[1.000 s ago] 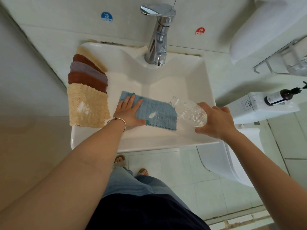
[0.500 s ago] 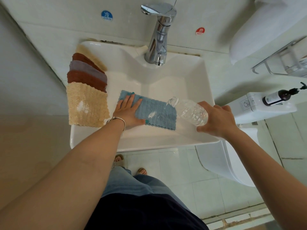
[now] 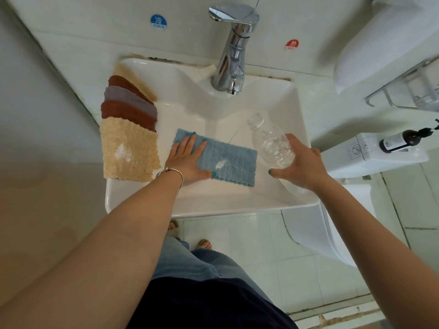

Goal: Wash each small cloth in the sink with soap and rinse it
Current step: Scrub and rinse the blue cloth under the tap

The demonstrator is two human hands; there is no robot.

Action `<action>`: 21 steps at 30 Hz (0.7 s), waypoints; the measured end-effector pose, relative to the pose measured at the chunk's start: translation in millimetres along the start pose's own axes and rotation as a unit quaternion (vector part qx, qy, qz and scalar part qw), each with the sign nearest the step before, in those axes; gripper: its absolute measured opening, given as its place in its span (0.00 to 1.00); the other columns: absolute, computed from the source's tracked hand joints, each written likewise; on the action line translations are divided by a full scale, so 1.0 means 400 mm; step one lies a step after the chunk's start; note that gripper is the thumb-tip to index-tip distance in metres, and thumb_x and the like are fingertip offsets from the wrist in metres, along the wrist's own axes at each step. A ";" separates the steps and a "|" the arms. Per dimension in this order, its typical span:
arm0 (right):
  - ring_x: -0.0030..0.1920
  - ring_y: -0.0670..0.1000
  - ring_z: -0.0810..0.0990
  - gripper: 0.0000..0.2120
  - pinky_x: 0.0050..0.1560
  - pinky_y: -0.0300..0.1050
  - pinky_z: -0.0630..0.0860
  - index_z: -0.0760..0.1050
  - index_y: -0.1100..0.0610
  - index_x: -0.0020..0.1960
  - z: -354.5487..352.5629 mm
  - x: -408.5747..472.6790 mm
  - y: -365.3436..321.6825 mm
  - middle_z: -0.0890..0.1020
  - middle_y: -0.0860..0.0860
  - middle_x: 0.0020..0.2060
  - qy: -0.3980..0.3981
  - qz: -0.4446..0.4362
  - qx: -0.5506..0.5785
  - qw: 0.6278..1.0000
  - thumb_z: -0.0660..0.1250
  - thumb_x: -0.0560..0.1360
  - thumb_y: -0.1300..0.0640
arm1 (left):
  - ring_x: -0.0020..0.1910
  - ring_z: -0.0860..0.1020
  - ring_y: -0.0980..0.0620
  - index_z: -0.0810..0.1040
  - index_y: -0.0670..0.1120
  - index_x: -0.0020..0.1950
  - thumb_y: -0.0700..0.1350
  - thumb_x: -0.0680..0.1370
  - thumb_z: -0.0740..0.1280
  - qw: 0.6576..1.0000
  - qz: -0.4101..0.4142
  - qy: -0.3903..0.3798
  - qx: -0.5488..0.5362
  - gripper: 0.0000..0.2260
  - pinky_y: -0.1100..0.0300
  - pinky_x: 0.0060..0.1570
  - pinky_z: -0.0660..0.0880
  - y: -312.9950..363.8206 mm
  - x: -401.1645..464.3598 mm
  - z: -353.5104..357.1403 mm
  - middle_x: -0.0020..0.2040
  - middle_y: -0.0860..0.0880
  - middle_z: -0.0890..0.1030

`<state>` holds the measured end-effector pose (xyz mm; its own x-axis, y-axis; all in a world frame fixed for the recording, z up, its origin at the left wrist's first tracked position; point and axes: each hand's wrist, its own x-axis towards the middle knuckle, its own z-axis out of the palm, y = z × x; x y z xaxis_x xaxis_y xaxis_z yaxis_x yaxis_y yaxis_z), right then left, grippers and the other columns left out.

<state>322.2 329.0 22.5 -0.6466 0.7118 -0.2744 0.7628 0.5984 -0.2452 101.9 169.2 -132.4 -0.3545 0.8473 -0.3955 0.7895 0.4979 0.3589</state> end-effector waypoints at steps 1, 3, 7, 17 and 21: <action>0.55 0.55 0.76 0.37 0.64 0.48 0.63 0.62 0.47 0.67 0.003 0.007 -0.005 0.77 0.44 0.52 0.000 0.003 0.032 0.999 0.77 0.64 0.46 | 0.76 0.32 0.52 0.36 0.58 0.78 0.72 0.71 0.60 1.000 -0.001 0.000 0.001 0.46 0.51 0.75 0.35 0.001 0.000 0.000 0.78 0.51 0.32; 0.57 0.53 0.77 0.38 0.63 0.52 0.71 0.65 0.48 0.66 0.008 0.021 -0.018 0.77 0.43 0.54 0.006 0.008 0.114 0.993 0.79 0.62 0.47 | 0.76 0.32 0.52 0.36 0.58 0.78 0.72 0.71 0.60 1.000 -0.002 0.000 0.001 0.46 0.51 0.75 0.35 0.002 -0.001 -0.001 0.78 0.51 0.32; 0.56 0.50 0.77 0.34 0.57 0.45 0.74 0.70 0.51 0.62 0.021 0.066 -0.040 0.78 0.46 0.54 0.062 0.045 0.264 0.961 0.82 0.61 0.55 | 0.76 0.32 0.52 0.36 0.58 0.78 0.72 0.72 0.60 1.000 -0.002 0.000 -0.001 0.46 0.52 0.75 0.34 0.004 -0.002 -0.001 0.78 0.51 0.32; 0.58 0.47 0.77 0.40 0.59 0.43 0.75 0.69 0.54 0.66 0.056 0.282 -0.069 0.78 0.46 0.57 0.167 0.093 0.395 0.899 0.83 0.60 0.52 | 0.76 0.31 0.53 0.35 0.58 0.78 0.72 0.71 0.60 1.000 -0.004 0.005 0.000 0.46 0.52 0.75 0.34 -0.001 0.006 0.008 0.78 0.52 0.32; 0.55 0.47 0.75 0.36 0.53 0.38 0.72 0.68 0.54 0.64 0.096 0.311 -0.069 0.76 0.46 0.54 0.161 0.093 0.391 0.901 0.83 0.61 0.54 | 0.76 0.32 0.53 0.36 0.58 0.78 0.72 0.72 0.60 1.000 -0.007 0.004 0.002 0.46 0.52 0.74 0.34 -0.001 0.007 0.007 0.78 0.52 0.33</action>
<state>220.5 387.1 -40.5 -0.3753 0.9185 -0.1245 0.5354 0.1051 -0.8380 101.8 170.9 -136.1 -0.3690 0.8420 -0.3934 0.7867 0.5084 0.3501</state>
